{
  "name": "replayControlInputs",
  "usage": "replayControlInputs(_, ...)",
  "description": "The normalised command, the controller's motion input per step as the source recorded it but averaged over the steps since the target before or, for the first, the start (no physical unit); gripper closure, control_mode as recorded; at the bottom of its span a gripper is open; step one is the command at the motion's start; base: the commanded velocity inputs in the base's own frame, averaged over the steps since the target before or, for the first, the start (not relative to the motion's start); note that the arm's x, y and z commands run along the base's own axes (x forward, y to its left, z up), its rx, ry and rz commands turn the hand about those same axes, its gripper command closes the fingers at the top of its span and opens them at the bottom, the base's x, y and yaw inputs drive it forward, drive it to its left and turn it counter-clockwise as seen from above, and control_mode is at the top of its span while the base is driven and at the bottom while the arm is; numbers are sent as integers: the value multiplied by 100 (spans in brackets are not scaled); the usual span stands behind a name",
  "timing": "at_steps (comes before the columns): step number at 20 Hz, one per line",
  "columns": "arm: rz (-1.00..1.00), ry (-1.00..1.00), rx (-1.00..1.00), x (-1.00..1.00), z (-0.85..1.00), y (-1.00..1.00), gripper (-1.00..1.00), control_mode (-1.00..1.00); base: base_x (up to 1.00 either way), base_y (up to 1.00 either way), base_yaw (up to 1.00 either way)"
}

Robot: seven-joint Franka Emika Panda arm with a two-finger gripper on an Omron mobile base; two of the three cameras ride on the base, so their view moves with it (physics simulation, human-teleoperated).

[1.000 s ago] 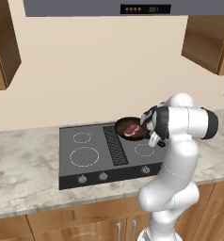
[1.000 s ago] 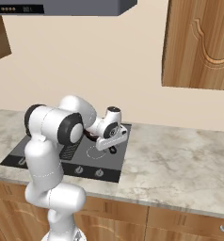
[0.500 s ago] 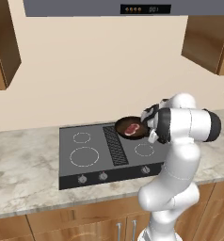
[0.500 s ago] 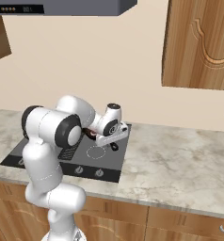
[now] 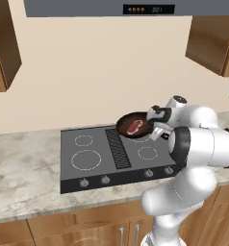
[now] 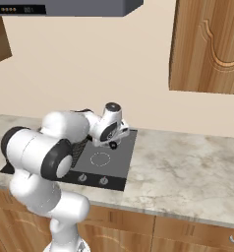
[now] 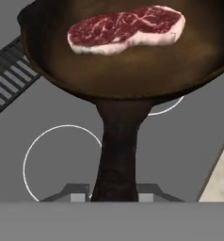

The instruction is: Pick up the pan with the steak in it and place it on the dining table. Then place the steak on the plate.

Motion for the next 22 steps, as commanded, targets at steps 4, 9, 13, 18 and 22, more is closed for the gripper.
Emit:
replayControlInputs(4,0,-12,19,-61,59,15,100,-100,0,0,0)
replayControlInputs(9,1,0,18,-64,60,18,100,-100,0,0,0)
replayControlInputs(13,2,0,19,-64,59,19,100,-100,0,0,0)
replayControlInputs(18,5,2,16,-69,51,26,100,-100,0,0,0)
replayControlInputs(22,7,5,6,-82,37,41,100,-100,0,0,0)
